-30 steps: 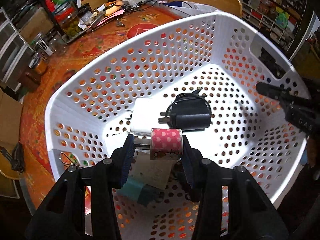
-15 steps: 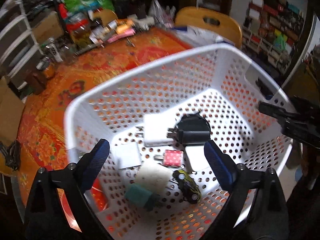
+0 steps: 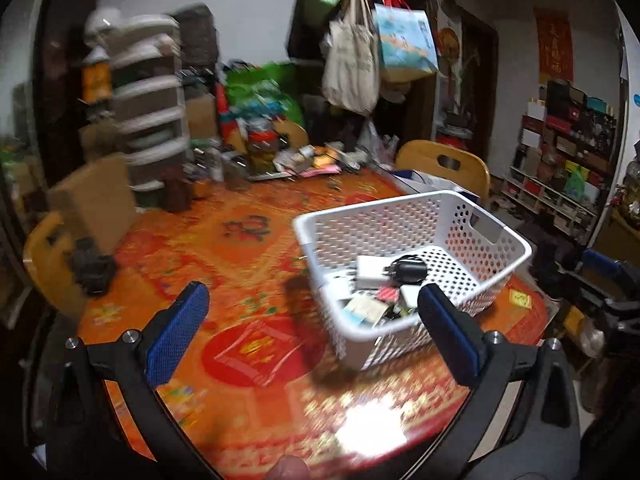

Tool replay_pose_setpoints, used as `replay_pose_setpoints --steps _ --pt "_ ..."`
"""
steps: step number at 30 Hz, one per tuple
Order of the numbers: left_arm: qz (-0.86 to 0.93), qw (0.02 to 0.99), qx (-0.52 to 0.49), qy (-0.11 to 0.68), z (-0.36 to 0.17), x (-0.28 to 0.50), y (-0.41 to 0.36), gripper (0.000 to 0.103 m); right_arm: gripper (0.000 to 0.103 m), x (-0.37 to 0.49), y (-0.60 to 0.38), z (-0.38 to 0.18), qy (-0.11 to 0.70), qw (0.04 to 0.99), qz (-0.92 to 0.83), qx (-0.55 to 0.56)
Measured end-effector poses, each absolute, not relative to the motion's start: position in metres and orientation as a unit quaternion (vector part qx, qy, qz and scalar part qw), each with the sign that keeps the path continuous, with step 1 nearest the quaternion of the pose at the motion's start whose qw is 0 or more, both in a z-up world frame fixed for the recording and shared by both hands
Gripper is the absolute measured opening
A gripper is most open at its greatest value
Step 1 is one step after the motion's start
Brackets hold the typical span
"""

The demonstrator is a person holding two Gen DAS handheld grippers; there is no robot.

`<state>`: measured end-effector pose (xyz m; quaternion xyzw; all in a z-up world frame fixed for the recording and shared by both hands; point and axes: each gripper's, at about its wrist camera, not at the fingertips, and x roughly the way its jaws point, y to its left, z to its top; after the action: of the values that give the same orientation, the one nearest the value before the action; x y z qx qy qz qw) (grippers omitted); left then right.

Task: Organize rigid objects
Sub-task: 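Lower the basket onto the table with the right tool and release it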

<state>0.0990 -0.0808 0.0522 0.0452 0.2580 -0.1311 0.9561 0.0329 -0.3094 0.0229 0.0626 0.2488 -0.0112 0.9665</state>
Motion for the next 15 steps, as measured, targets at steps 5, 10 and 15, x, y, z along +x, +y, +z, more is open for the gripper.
replay_pose_setpoints --steps 5,10,15 --pt "-0.103 0.961 0.054 0.253 0.065 0.031 -0.067 0.103 0.103 -0.026 -0.28 0.041 0.232 0.971 -0.013 0.05" --pt "-0.14 0.956 0.035 0.254 0.073 0.002 -0.072 0.103 0.103 -0.044 -0.273 0.042 0.252 0.967 -0.017 0.036" --pt "-0.147 0.952 0.044 0.267 0.066 0.013 -0.101 0.103 0.103 -0.034 -0.28 0.036 0.269 0.962 -0.011 0.045"
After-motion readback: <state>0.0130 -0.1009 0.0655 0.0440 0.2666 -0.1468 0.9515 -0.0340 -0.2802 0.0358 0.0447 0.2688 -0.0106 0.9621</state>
